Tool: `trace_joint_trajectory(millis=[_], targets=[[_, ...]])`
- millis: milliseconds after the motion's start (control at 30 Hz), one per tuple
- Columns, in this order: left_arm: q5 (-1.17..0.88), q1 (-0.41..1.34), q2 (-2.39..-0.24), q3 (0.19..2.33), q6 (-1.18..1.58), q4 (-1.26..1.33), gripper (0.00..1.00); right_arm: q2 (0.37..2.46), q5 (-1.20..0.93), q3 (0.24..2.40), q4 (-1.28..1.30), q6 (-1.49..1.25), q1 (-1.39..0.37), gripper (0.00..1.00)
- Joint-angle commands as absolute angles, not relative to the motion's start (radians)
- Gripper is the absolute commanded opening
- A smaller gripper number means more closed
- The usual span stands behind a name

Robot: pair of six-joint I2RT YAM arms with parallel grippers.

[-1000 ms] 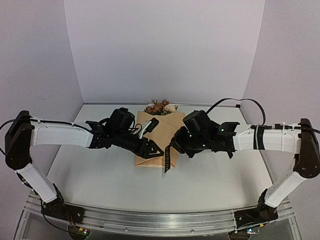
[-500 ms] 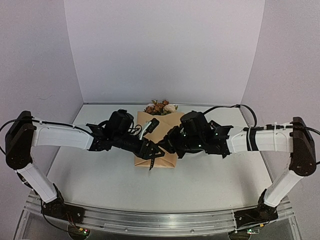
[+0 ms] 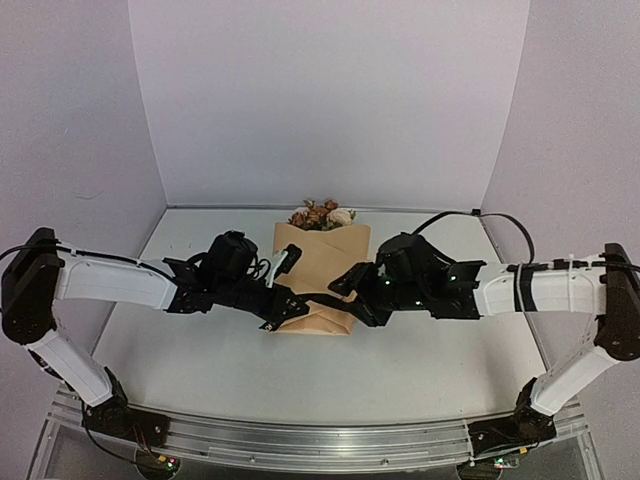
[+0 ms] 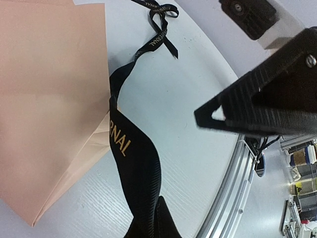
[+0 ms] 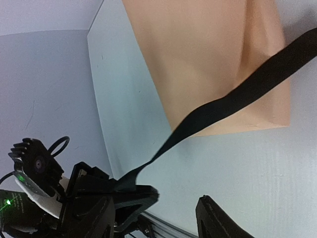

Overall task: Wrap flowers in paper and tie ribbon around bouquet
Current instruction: Straighten the ribbon at the center of the board.

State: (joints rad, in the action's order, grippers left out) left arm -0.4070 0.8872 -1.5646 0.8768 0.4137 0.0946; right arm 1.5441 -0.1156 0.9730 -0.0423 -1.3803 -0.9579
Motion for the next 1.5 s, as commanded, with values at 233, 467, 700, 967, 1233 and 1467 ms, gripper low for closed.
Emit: trace_joint_trajectory(millis=[233,467,700,967,1233,1467], targets=[[-0.272,0.889,-1.265,0.733,0.554,0.009,0.0,1.281,0.213,0.735,0.327,-1.0,-0.599,0.61],[-0.183,0.889,-1.111,0.686,0.593,-0.102,0.0,1.422,0.222,0.881,0.345,-0.778,-0.466,0.6],[-0.062,0.888,-0.984,0.669,0.635,-0.263,0.0,1.675,0.18,1.166,0.439,-0.543,-0.442,0.58],[0.132,0.887,-0.835,0.681,0.705,-0.446,0.0,1.85,0.078,1.331,0.507,-0.305,-0.463,0.58],[0.247,0.887,-0.815,0.735,0.735,-0.533,0.0,1.966,0.02,1.435,0.585,-0.178,-0.494,0.58],[0.273,0.887,-0.829,0.765,0.735,-0.551,0.0,2.052,0.134,1.496,0.639,-0.157,-0.5,0.53]])
